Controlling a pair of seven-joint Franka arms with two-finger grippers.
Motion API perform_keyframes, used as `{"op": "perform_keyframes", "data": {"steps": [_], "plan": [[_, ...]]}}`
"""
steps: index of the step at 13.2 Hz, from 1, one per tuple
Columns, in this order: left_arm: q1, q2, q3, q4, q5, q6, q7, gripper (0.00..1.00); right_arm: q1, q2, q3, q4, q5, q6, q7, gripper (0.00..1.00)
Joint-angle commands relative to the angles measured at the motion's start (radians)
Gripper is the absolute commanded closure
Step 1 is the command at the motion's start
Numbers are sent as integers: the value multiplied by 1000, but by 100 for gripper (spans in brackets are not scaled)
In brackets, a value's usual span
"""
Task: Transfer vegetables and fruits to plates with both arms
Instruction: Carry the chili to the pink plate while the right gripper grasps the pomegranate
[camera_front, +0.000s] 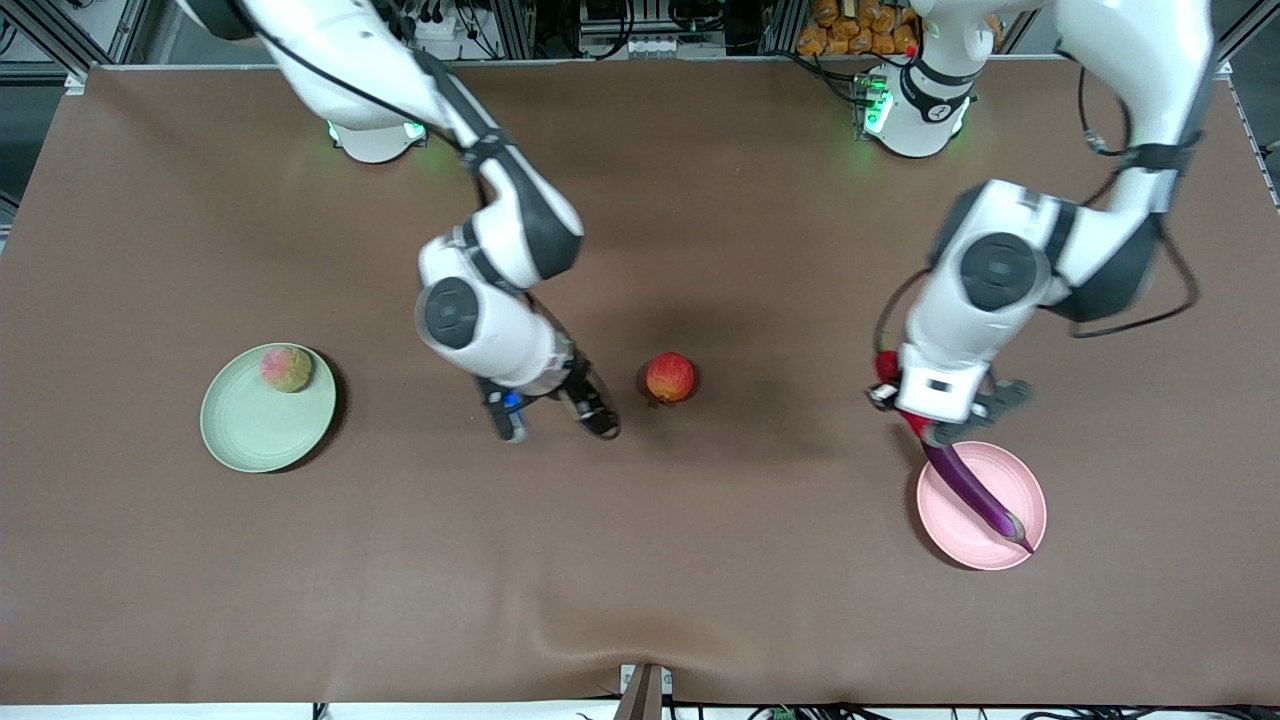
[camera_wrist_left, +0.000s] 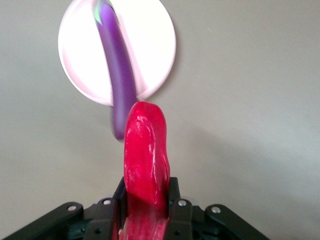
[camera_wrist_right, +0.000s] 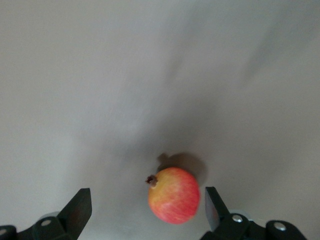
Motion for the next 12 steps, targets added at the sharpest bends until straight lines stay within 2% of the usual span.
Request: {"op": "perform_keyframes", "data": {"steps": [1,3,5,7,9,10,11,12], "plan": [[125,83,-12,50,2,5,212,100,68,52,-13,10,-84,103,23,0],[190,155,-9,104,12,10,309,100,82,70,-12,15,-219,117,16,0],[239,220,-8,145,25,33,356,100,85,74,-10,14,-308,115,6,0],[285,290,-8,183,20,53,384,100,116,86,-10,17,-330,117,17,0],[288,345,-8,236,9,65,367,100,152,103,-10,24,-336,121,22,0],[282,367,-8,254,6,77,358,69,162,116,-10,36,-339,124,23,0],[284,395,-8,272,6,105,358,21,168,130,-10,41,-339,132,25,0],[288,418,-8,283,6,132,358,13,177,144,-12,52,-340,137,25,0]]}}
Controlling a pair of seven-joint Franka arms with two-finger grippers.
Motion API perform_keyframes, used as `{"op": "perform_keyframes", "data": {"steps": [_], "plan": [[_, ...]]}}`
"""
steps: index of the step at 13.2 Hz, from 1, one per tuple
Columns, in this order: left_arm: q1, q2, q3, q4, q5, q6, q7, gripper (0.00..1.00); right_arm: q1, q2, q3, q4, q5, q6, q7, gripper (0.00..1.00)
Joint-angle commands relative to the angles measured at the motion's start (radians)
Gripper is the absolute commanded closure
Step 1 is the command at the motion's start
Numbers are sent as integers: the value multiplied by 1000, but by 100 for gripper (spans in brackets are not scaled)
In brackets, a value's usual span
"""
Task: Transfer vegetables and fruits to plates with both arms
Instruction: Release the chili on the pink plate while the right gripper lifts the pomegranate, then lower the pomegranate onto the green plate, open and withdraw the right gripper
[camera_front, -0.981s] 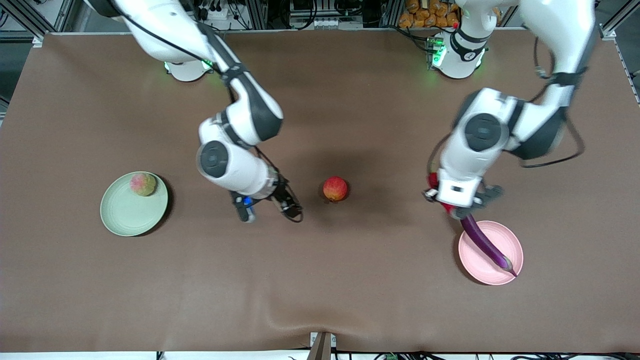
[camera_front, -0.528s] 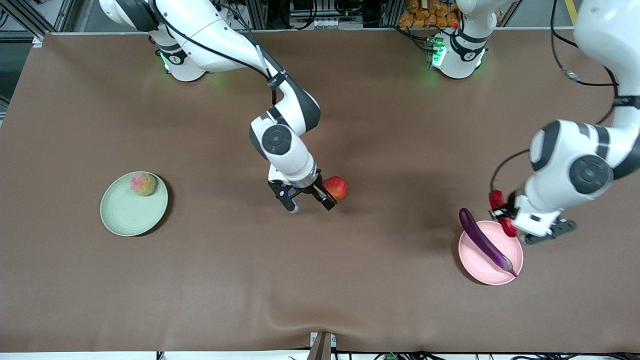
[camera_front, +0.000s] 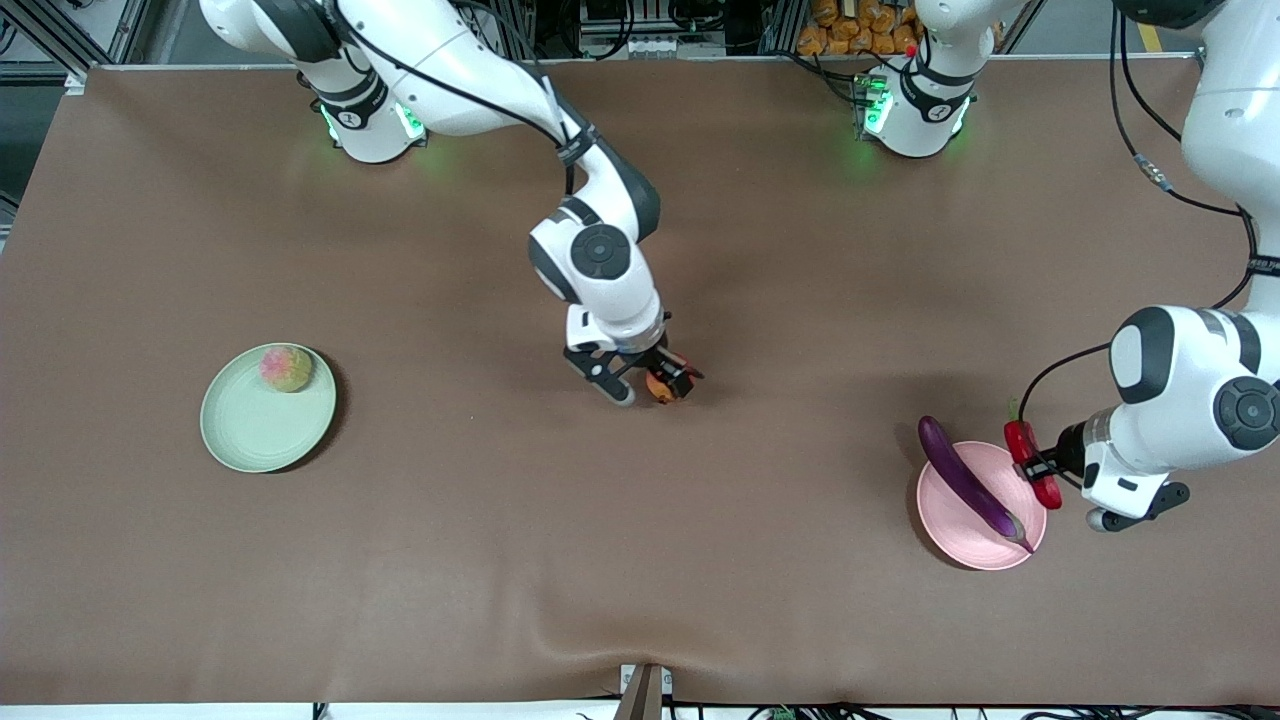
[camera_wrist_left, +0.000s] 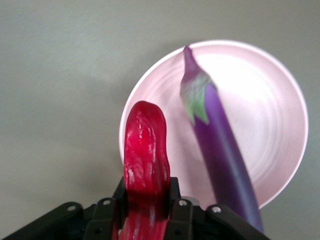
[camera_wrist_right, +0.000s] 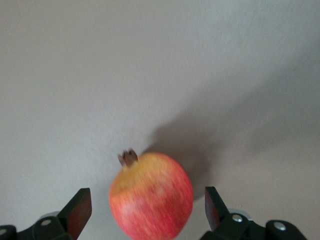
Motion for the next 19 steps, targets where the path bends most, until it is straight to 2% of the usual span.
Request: {"op": "perform_keyframes", "data": {"steps": [1,2,3,4,5,6,7,10,12,15,17,19], "plan": [[1,68,-9,65,6,40,-12,13,23,57,-10,57,-33,8,15,0],[-5,74,-4,69,4,48,-24,10,27,74,-11,69,-33,10,15,0],[-10,74,-2,69,5,54,-50,0,30,80,-11,86,-33,8,14,11],[-9,65,-4,69,10,54,-52,0,26,79,-13,90,-33,7,5,50],[-9,39,-8,69,24,51,-49,0,14,70,-13,92,-36,-5,-4,95],[-4,4,-16,63,24,40,-40,0,-6,55,-11,96,-31,-16,-8,100],[-2,-50,-25,56,24,16,-17,0,-43,39,-8,98,-26,-66,-14,100],[-1,-234,-33,69,21,-107,112,0,-135,-66,0,100,13,-336,-173,100],[1,-301,-50,108,6,-220,184,0,-234,-157,-3,97,93,-509,-329,100],[1,-404,-82,180,-83,-433,196,0,-388,-243,-6,87,112,-778,-608,100],[1,-430,-111,211,-109,-529,207,0,-459,-275,-8,58,110,-844,-710,100],[4,-490,-134,211,-137,-556,210,0,-523,-321,-11,-20,96,-840,-844,100]]}}
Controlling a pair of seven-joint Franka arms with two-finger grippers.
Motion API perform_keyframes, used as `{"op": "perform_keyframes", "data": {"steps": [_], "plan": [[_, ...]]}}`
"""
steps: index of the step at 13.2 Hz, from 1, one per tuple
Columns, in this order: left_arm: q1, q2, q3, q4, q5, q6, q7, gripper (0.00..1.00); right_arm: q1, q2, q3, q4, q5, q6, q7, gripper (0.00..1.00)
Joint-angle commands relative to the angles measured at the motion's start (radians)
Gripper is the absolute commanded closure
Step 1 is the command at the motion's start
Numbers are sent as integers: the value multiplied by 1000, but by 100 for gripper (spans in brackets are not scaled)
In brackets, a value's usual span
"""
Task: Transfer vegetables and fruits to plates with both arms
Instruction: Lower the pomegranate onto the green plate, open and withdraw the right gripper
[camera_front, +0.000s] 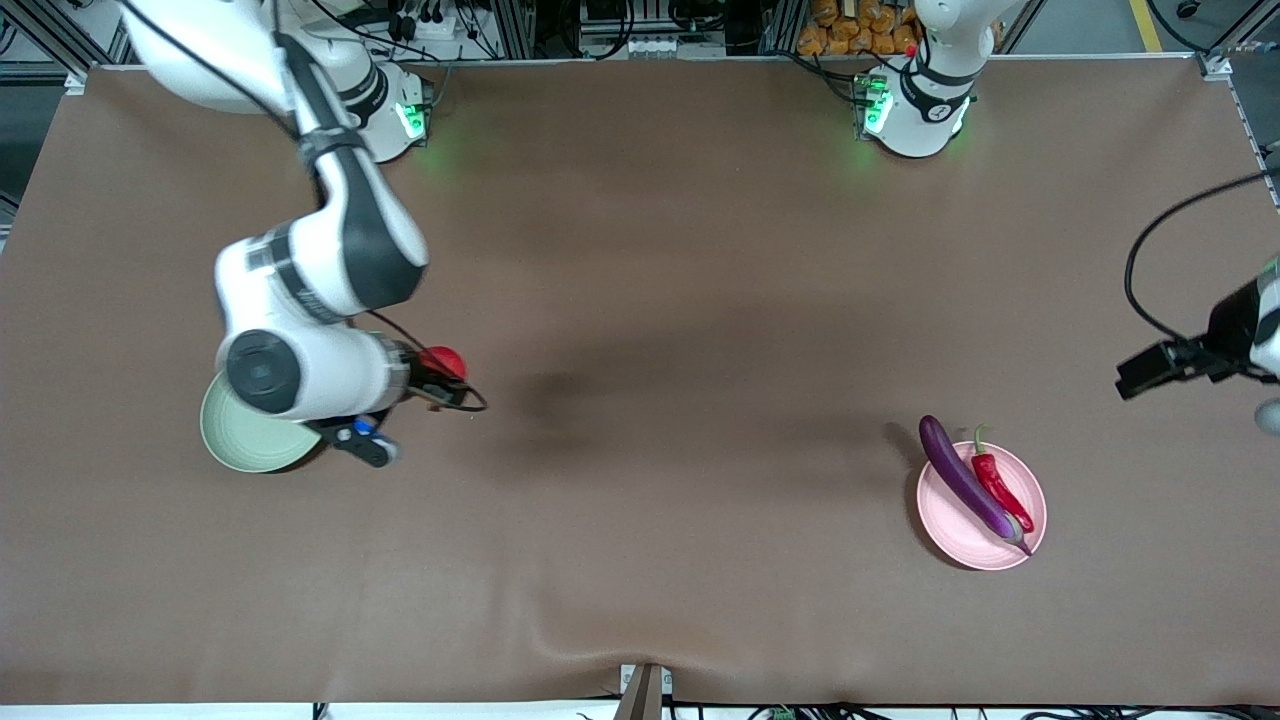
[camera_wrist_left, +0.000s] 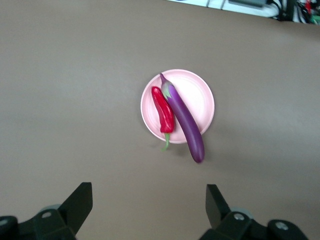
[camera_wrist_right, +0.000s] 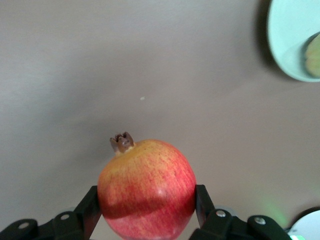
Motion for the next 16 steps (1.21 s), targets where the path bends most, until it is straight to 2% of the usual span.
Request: {"op": "perform_keyframes", "data": {"steps": [1,4,5,6,8,9,10,11,14,15,16], "plan": [[8,-79,-15,4,-59,-48,27,0,-88,-67,17,-130,-17,18,-172,100],[11,-136,-3,-9,-127,-126,46,0,-214,-57,17,-179,-93,63,-373,100],[-9,-160,36,-21,-139,-139,75,0,-264,-55,17,-218,-125,121,-441,100],[-86,-209,111,-68,-165,-142,78,0,-330,-48,17,-255,-130,190,-534,100],[-325,-307,361,-191,-193,-131,76,0,-426,-15,20,-275,-120,260,-678,100],[-415,-358,477,-264,-219,-98,78,0,-441,-8,20,-269,-120,265,-690,100],[-475,-383,550,-292,-236,-91,80,0,-443,-3,18,-268,-121,297,-690,100],[-489,-386,564,-296,-236,-103,80,0,-458,18,17,-263,-121,341,-694,100],[-486,-397,537,-294,-236,-143,80,0,-516,103,20,-233,-118,398,-710,100],[-486,-395,529,-293,-231,-146,80,0,-517,104,20,-234,-120,398,-714,87],[-486,-392,526,-290,-230,-149,83,0,-514,106,20,-242,-118,395,-713,42]]}}
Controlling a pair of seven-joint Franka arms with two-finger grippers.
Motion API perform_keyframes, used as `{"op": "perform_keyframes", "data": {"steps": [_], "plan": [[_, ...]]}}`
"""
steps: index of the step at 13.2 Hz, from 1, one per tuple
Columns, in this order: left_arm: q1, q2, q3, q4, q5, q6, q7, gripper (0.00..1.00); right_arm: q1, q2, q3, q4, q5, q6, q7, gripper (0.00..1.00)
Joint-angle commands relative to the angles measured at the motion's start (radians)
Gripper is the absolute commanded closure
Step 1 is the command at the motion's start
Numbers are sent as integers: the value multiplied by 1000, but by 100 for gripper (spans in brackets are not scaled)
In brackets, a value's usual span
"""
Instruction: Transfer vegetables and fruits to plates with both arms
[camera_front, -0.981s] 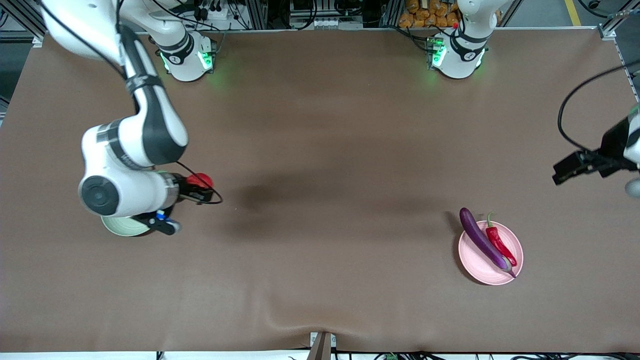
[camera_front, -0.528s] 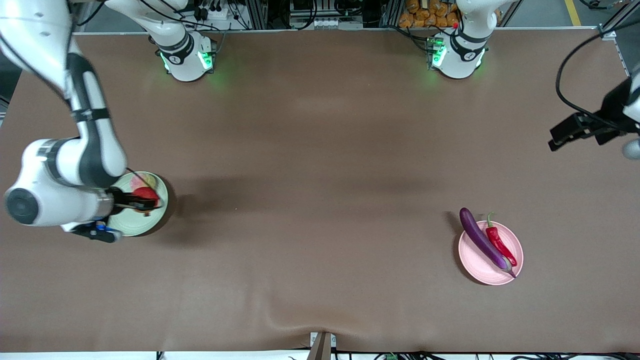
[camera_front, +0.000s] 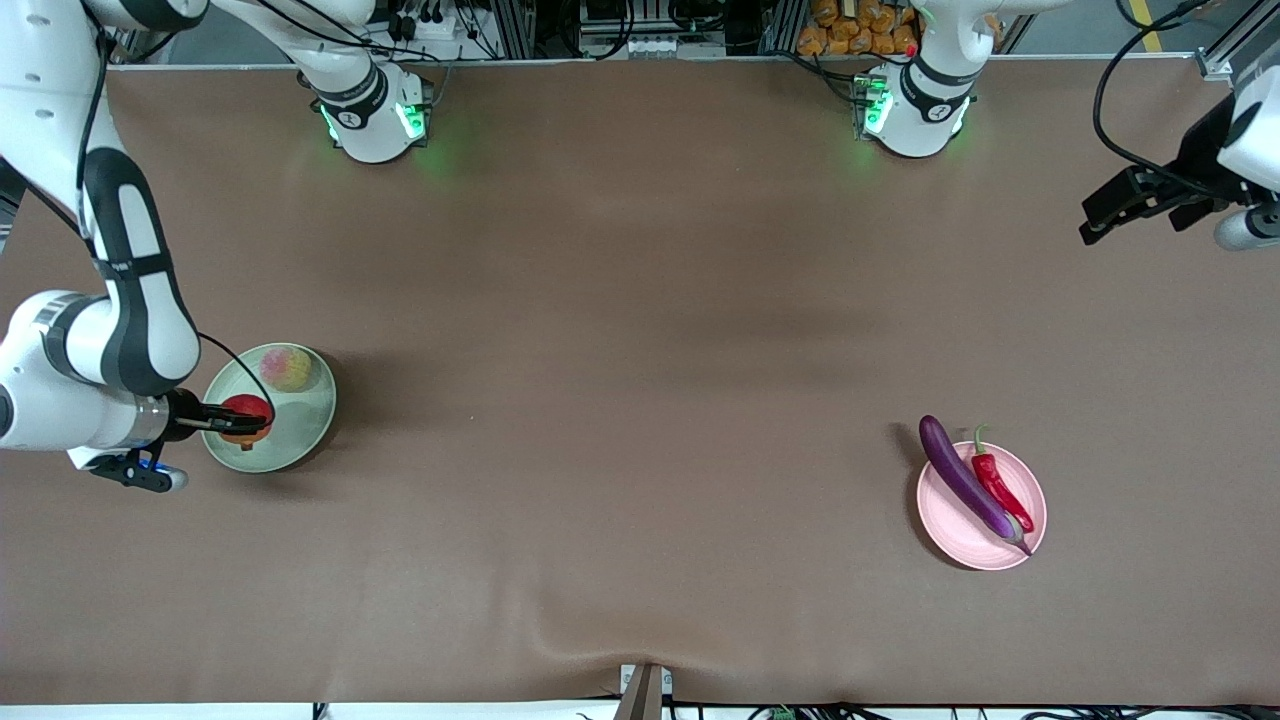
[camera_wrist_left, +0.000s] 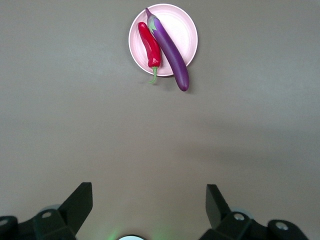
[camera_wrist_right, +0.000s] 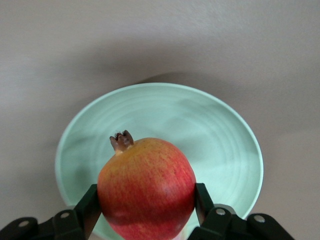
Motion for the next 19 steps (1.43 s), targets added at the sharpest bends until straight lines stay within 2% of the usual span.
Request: {"op": "perform_keyframes", "data": {"steps": [1,4,6,8,10,11,12,15,18,19], "plan": [[-7,-18,-7,-17,-8,-12,15,0,-26,19,24,14,-8,-7,-7,0],[-4,-19,-10,-10,-8,-41,15,0,-18,7,30,27,-8,-32,-11,0],[-4,-18,-5,6,-8,-49,13,0,-4,-33,76,102,-8,-159,-5,0],[-7,-10,-5,26,-4,-51,10,0,11,-48,111,253,-22,-353,-16,0],[-4,-9,-5,26,-4,-51,10,0,75,-50,113,518,-62,-637,-39,0],[-1,-5,-4,26,4,-48,11,0,86,-50,113,617,-62,-718,-40,0],[1,2,-4,29,21,-46,12,0,85,-51,117,627,-61,-754,-39,0],[-1,7,-4,41,22,-32,13,0,97,-166,122,630,-51,-811,-39,0],[1,24,-4,47,21,-26,15,0,105,-270,157,616,-83,-866,-28,0],[1,33,-4,52,22,-17,15,0,102,-316,157,556,-84,-857,-11,0]]}}
